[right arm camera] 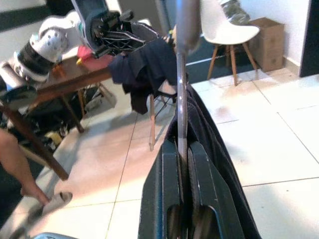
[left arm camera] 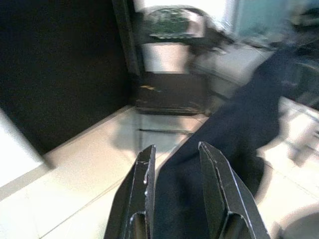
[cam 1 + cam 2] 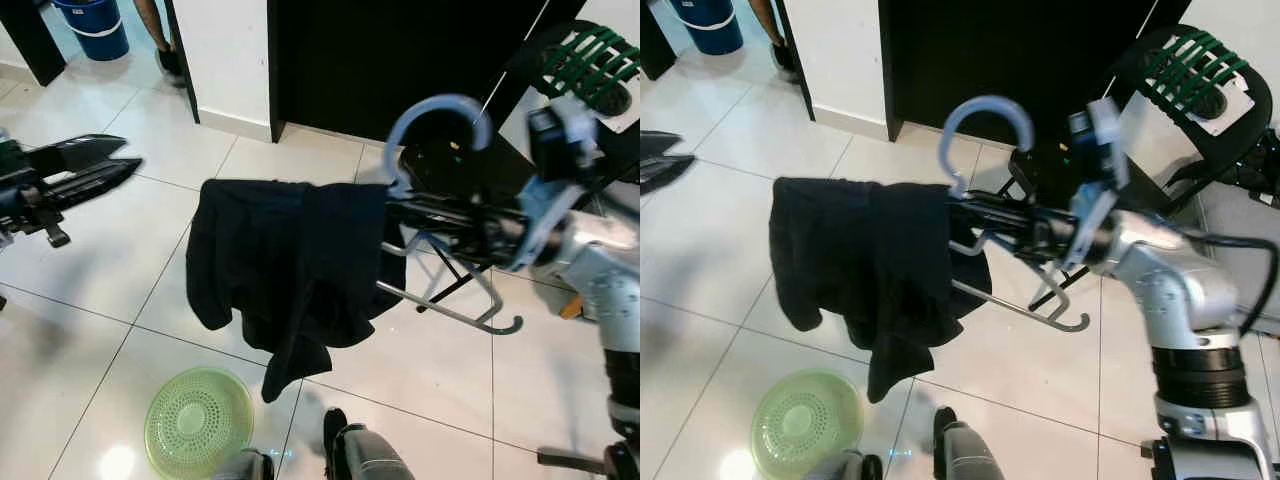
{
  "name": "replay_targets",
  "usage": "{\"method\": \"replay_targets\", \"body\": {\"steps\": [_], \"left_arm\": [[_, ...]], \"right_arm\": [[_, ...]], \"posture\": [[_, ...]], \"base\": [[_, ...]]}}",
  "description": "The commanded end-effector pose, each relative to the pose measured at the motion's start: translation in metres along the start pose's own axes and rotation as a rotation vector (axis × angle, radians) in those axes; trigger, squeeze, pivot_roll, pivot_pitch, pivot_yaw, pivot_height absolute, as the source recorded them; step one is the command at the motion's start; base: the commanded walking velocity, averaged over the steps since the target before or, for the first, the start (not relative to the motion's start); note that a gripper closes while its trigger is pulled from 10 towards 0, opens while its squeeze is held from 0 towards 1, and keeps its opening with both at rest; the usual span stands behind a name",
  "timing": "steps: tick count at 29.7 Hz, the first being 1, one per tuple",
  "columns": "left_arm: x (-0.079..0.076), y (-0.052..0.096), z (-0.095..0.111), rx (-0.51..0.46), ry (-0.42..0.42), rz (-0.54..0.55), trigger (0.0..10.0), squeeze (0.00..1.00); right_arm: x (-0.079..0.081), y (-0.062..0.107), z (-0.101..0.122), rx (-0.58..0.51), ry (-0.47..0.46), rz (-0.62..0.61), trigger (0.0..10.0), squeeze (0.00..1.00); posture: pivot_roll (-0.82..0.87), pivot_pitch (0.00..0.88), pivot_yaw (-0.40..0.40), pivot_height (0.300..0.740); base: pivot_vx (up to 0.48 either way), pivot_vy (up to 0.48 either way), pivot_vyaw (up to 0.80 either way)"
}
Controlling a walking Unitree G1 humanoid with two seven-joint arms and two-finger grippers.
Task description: Hang hanger
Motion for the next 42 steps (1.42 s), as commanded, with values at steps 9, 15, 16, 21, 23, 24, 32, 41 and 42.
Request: {"method": "replay_targets", "body": {"steps": [9,15,16,21,23,24,32,41,42], "left_arm": [[-0.019,-0.019,0.0,0.068,-0.002,-0.359,10.0,1.0],[-0.02,-0.026,-0.016,0.145,-0.044,-0.459,10.0,0.0],[-0.02,-0.026,-0.016,0.145,-0.044,-0.459,10.0,0.0],[-0.016,-0.032,-0.021,0.167,-0.064,-0.479,10.0,0.0],[-0.016,-0.037,-0.022,0.162,-0.068,-0.491,10.0,0.0],[-0.016,-0.037,-0.022,0.162,-0.068,-0.491,10.0,0.0],[-0.023,-0.058,-0.029,0.13,-0.053,-0.546,10.0,0.0],[-0.025,-0.077,-0.034,0.11,-0.058,-0.563,0.0,0.0],[-0.025,-0.077,-0.034,0.114,-0.06,-0.566,0.0,0.0]], "right_arm": [[0.017,-0.014,0.005,0.038,0.091,0.166,0.0,0.0],[0.021,-0.014,0.007,0.037,0.105,0.177,0.0,0.0],[0.021,-0.014,0.007,0.037,0.105,0.177,0.0,0.0],[0.023,-0.015,0.009,0.026,0.109,0.187,0.0,0.0],[0.024,-0.018,0.009,0.017,0.109,0.199,0.0,0.0],[0.024,-0.018,0.009,0.017,0.109,0.199,0.0,0.0],[0.027,-0.028,0.012,-0.011,0.106,0.233,0.0,0.0],[0.027,-0.034,0.014,-0.019,0.113,0.253,0.0,0.0],[0.027,-0.034,0.014,-0.018,0.113,0.253,0.0,0.0]], "posture": [[0.02,0.121,0.031,0.74],[0.01,0.111,0.043,0.74],[0.01,0.111,0.043,0.74],[0.01,0.106,0.047,0.74],[0.01,0.103,0.046,0.74],[0.01,0.103,0.046,0.74],[0.01,0.102,0.047,0.74],[0.0,0.104,0.046,0.74],[0.0,0.106,0.046,0.74]], "base": [[0.0,0.0,0.0],[0.0,0.0,0.0],[0.0,0.0,0.0],[0.0,0.0,0.0],[0.0,0.0,0.0],[0.0,0.0,0.0],[0.0,0.0,0.0],[0.0,0.0,0.0],[0.0,0.0,0.0]]}}
Point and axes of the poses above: a point about 5 cm out from each wrist's last joint towards the gripper, its own y axis pointing back from the gripper into the wrist, its own z axis along the axis of the wrist's last joint, x = y × z, the point moved 1 cm from there along -y, pointing out of the wrist towards the gripper, and after that the axes turned 2 degrees about y, right-handed, at the moved point
